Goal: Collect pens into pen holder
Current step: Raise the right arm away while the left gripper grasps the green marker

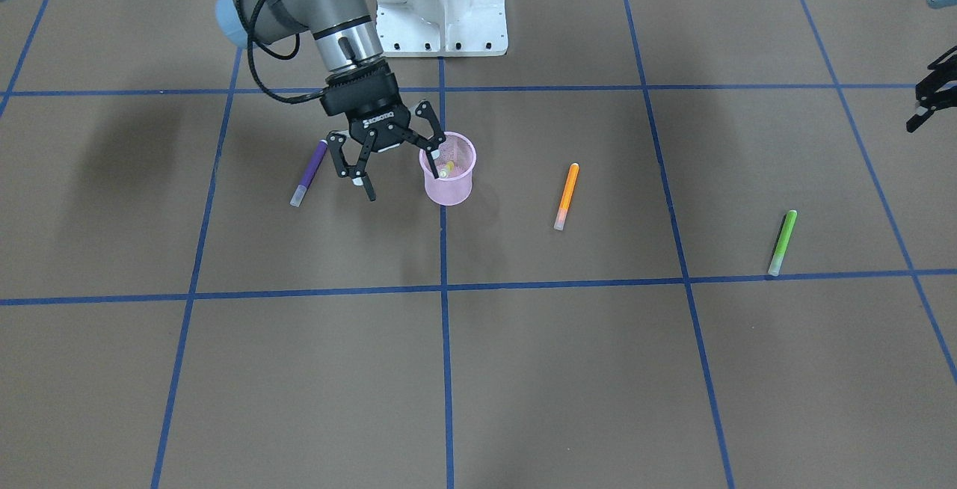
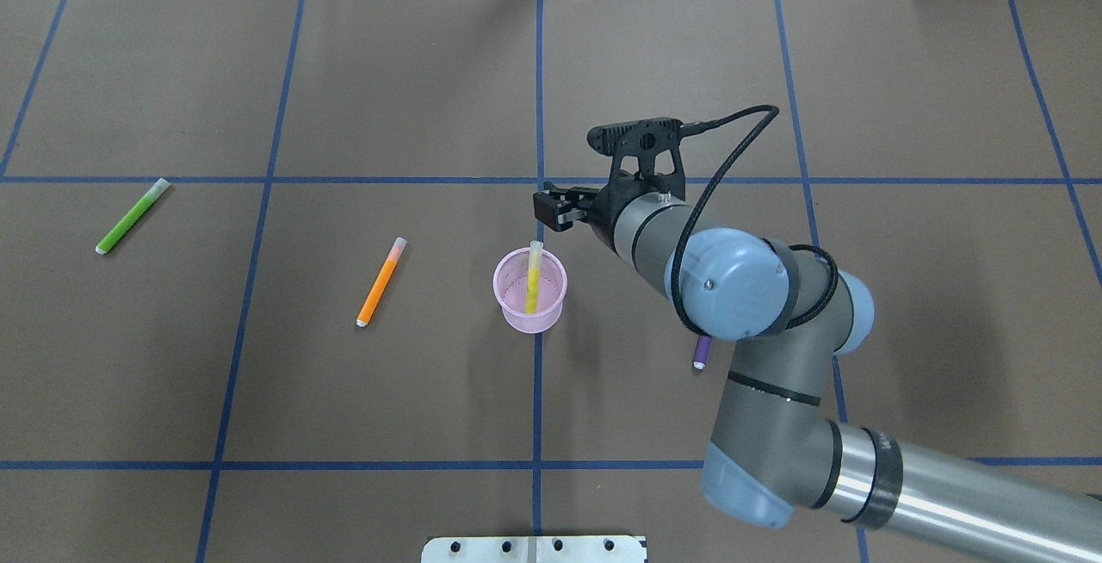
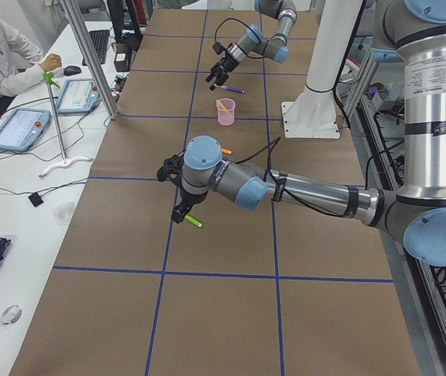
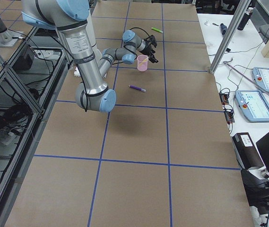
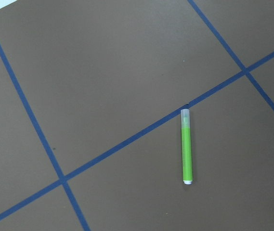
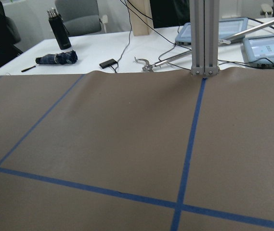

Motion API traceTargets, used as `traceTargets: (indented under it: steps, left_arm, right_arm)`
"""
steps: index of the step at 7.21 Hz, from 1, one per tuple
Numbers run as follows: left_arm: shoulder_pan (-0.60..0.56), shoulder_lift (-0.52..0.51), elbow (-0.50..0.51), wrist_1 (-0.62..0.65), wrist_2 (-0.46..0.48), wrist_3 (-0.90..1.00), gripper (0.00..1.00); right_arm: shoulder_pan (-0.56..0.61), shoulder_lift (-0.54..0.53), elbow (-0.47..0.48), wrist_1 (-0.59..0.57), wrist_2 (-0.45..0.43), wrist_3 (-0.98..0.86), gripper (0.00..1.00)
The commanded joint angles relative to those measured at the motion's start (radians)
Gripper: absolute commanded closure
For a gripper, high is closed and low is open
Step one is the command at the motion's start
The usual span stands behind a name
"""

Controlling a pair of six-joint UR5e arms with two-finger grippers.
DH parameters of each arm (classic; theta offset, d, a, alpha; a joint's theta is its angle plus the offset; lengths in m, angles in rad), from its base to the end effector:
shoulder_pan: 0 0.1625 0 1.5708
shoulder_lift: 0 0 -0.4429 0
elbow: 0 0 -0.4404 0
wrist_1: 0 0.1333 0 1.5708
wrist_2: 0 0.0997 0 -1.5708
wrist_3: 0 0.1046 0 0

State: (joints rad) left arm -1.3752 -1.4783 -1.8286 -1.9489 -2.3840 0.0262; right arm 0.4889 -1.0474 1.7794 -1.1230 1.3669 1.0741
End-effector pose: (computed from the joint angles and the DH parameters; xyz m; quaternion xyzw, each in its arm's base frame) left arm 0.0441 -0.5173 0.5410 0.2134 0.4005 0.2034 0.8676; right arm -0.5292 -0.4565 0.1986 0.3363 -0.4475 0.0534 0.8269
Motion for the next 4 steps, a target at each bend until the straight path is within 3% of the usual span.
traceTargets:
  steps: [1,2,4]
  left_arm:
    - [0.086,-0.063,0.149,-0.143,0.008,-0.096,0.0]
    - [0.117,-0.13,0.263,-0.203,0.008,-0.106,0.0]
    - [0.187,-0.233,0.374,-0.225,0.011,-0.194,0.0]
  right_arm:
    - [0.286,-0.011,0.015,-0.202,0.484,-0.017,0.0]
    - [0.415,-0.035,0.018,-0.227,0.649,-0.117,0.0]
    - [0.57,-0.153,0.017,-0.245,0.791,-0.39,0.0]
